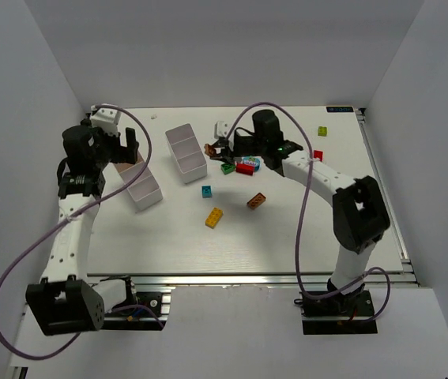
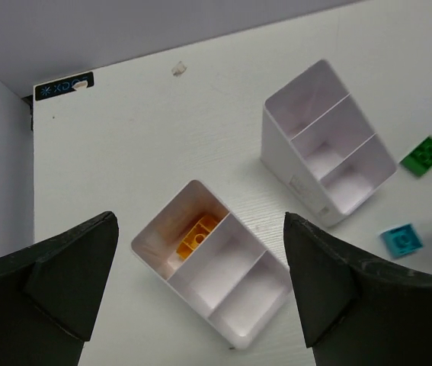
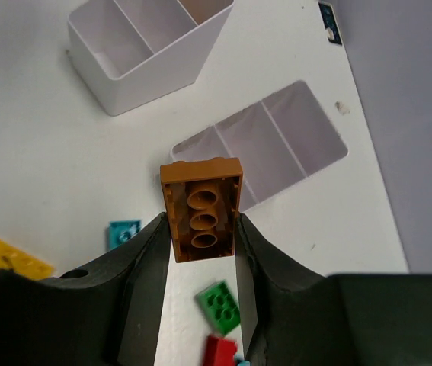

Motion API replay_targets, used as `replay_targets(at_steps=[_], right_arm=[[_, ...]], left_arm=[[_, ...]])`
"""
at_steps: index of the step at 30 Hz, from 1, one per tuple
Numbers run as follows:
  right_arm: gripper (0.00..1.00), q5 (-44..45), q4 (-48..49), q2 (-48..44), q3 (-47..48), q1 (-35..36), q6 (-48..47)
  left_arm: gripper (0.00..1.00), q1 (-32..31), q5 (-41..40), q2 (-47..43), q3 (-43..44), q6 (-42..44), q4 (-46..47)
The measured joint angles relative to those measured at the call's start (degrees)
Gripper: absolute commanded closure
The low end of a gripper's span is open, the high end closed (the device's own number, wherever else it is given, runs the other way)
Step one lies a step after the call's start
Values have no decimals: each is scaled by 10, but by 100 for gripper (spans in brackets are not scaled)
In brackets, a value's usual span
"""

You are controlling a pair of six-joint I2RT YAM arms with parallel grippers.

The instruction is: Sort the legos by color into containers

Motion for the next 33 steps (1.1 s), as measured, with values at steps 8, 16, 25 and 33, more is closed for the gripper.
replay_targets(at_steps=[8, 16, 25, 33], right_arm=[[61, 56, 83, 187, 166, 47, -33], [53, 129, 131, 318, 349, 60, 1], [49, 145, 148, 327, 341, 61, 10], [49, 152, 158, 333, 323, 64, 11]], left_arm=[[2, 0, -19, -165, -34, -143, -22], [2, 0, -34, -237, -55, -198, -61], [2, 0, -44, -245, -72, -211, -98], [2, 0, -44, -254, -74, -225, -103]])
